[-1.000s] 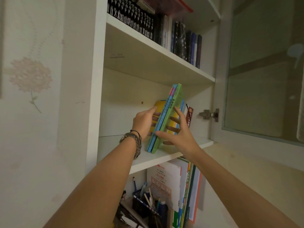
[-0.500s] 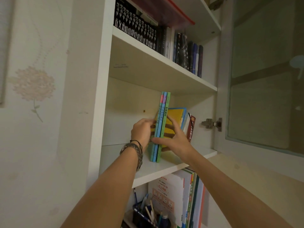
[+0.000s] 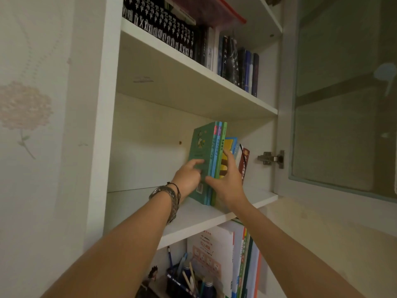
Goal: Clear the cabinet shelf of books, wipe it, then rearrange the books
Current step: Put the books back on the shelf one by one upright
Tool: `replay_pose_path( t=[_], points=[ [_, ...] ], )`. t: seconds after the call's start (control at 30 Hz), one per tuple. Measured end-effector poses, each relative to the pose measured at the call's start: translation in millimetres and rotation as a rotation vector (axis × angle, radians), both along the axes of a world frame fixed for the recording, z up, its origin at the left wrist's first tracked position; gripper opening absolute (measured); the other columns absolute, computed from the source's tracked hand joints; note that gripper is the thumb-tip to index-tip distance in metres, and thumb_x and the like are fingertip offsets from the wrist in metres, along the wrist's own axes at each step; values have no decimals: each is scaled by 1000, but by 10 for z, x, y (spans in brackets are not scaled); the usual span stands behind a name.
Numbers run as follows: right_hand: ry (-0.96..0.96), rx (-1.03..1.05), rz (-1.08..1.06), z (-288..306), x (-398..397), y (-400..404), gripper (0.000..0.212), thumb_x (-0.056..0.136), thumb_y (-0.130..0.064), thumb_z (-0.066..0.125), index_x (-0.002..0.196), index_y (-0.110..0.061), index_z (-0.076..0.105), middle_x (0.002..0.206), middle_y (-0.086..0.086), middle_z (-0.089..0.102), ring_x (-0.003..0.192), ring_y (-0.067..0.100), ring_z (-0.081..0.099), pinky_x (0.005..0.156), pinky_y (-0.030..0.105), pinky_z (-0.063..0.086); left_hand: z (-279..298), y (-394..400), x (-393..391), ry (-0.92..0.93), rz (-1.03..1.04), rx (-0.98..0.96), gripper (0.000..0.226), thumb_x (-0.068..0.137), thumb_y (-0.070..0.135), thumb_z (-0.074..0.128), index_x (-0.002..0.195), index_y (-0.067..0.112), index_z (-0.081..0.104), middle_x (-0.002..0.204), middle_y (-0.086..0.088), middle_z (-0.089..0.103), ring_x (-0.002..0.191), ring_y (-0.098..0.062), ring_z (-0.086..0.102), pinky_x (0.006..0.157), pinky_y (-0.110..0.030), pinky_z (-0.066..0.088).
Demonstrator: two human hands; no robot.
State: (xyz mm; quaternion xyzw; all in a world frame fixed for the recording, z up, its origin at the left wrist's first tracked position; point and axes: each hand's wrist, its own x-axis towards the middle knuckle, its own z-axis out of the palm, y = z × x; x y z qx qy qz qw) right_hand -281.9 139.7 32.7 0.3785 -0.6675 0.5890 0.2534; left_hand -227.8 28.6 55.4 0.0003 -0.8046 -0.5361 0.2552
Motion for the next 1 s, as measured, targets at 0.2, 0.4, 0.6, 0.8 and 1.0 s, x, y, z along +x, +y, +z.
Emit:
replay_pose_path(
  t=[0.2, 0.4, 0.6, 0.8, 1.0],
  points=[
    [-32, -43, 33, -60, -285, -46, 89, 72, 8, 73, 132, -44, 33, 119, -9, 55, 110, 11, 58, 83, 32, 57, 169, 2, -236, -180, 4, -260, 68, 90, -7, 41, 148, 22, 20, 129, -12, 50, 103, -29, 59, 89, -41, 51],
    [-50, 25, -22, -58, -581, -60, 88, 79, 11, 64, 147, -30, 25, 123, -6, 50, 114, 12, 53, 86, 29, 55, 36, -84, -481, -186, 1, -364, 75, 85, -9, 48, 147, 19, 18, 127, -10, 50, 104, -23, 56, 87, -35, 52],
    [-102, -18, -51, -24, -793, -85, 75, 77, 13, 63, 138, -23, 39, 117, -2, 60, 109, 16, 59, 79, 28, 58, -52, -113, -609, -295, 42, -551, 66, 91, 0, 48, 148, 14, 18, 132, -13, 50, 118, -26, 51, 98, -32, 44],
    [-176, -60, -136, 0, -866, -119, 63, 77, 11, 66, 133, -11, 48, 121, 8, 60, 110, 22, 59, 88, 38, 55, -104, -115, -625, -356, 40, -726, 60, 93, 5, 45, 148, 19, 25, 142, -10, 42, 127, -26, 44, 103, -32, 38],
    [-223, 93, -187, -60, -807, 38, 63, 69, -4, 83, 123, -11, 51, 113, 2, 60, 104, 22, 60, 86, 39, 56, -133, -122, -647, -332, 49, -760, 57, 92, 4, 46, 145, 18, 32, 143, -9, 42, 128, -25, 43, 102, -29, 36]
  ],
)
